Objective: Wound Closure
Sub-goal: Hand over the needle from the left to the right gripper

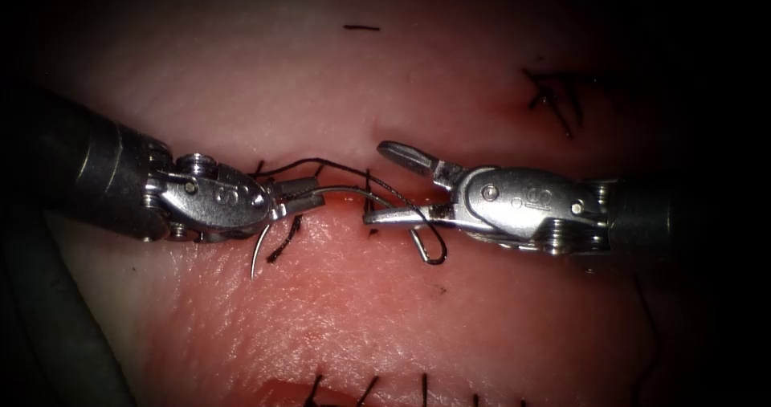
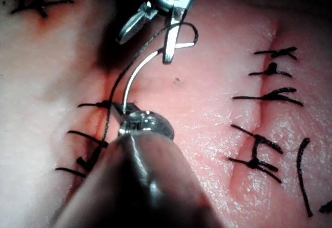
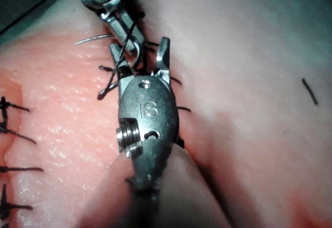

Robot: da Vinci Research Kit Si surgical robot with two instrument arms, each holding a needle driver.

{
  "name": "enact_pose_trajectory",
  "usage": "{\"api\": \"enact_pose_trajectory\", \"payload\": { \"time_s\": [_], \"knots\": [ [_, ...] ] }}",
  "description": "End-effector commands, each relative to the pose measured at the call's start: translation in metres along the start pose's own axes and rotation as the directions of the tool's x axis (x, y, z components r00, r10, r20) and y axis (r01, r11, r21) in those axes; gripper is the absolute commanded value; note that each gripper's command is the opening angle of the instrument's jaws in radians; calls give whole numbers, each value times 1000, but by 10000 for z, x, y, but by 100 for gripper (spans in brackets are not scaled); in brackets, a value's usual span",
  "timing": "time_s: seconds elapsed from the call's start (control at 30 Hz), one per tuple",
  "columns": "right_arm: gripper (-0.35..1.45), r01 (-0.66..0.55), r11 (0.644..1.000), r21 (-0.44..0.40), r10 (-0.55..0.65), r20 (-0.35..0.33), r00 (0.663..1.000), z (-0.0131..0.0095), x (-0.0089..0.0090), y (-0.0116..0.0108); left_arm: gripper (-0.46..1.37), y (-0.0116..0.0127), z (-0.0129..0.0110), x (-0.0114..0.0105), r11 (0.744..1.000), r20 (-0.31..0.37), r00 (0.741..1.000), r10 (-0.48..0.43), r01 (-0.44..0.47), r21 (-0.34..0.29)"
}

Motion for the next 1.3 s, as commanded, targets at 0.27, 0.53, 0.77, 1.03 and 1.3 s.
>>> {"api": "enact_pose_trajectory", "payload": {
  "time_s": [0.27,0.53,0.77,1.03,1.3],
  "knots": [
    [88,-5,998,-58,6,15,1000,1,10,11,-35,0,0,2,1000,-4,1000,-6,6,-19],
    [87,38,996,-84,-36,26,999,3,13,35,-35,2,0,2,997,-27,999,-40,38,-61],
    [87,78,992,-99,-75,33,997,2,6,52,-35,1,1,2,986,-61,992,-109,100,-132],
    [87,144,981,-132,-139,48,989,-10,-3,74,-35,-2,7,3,956,-120,969,-215,183,-228],
    [92,160,979,-127,-154,53,987,-32,-15,77,-35,-3,19,5,896,-192,922,-336,250,-368]
  ]
}}
